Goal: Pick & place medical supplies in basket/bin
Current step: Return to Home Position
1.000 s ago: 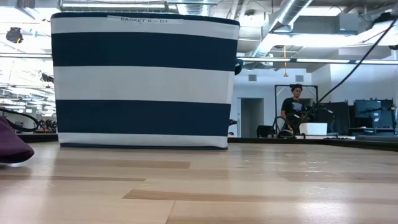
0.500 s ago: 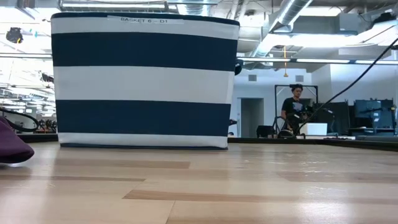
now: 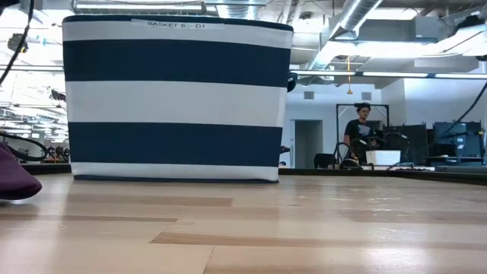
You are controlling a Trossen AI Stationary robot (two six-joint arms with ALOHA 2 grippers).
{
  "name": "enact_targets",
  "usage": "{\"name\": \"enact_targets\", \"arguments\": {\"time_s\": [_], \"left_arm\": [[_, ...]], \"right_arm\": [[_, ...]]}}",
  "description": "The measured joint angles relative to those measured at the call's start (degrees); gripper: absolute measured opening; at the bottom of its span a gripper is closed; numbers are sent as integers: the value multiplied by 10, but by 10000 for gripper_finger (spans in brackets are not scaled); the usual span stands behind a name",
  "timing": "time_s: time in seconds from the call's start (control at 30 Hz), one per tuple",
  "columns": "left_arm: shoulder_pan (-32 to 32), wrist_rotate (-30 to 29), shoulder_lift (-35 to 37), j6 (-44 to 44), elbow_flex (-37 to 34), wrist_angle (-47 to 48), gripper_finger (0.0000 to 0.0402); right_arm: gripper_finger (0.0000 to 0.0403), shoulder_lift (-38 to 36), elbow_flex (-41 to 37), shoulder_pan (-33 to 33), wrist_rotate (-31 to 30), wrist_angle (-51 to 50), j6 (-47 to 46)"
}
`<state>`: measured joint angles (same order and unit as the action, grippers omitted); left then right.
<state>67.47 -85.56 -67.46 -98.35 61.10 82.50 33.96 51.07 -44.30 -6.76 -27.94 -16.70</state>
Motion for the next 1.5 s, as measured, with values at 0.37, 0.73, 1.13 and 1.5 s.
{"name": "enact_targets", "arguments": {"time_s": [0.37,0.73,1.13,1.5], "left_arm": [[-13,-48,61,-122,-181,28,0],[5,-2,102,-32,-179,-13,0],[-14,-17,108,223,-135,-172,0],[-35,293,90,1021,-2,-741,0]], "right_arm": [[180,-222,-254,8,9,126,47],[180,-335,-347,33,39,159,139],[182,-337,-421,86,39,257,160],[182,-337,-422,128,39,296,107]]}}
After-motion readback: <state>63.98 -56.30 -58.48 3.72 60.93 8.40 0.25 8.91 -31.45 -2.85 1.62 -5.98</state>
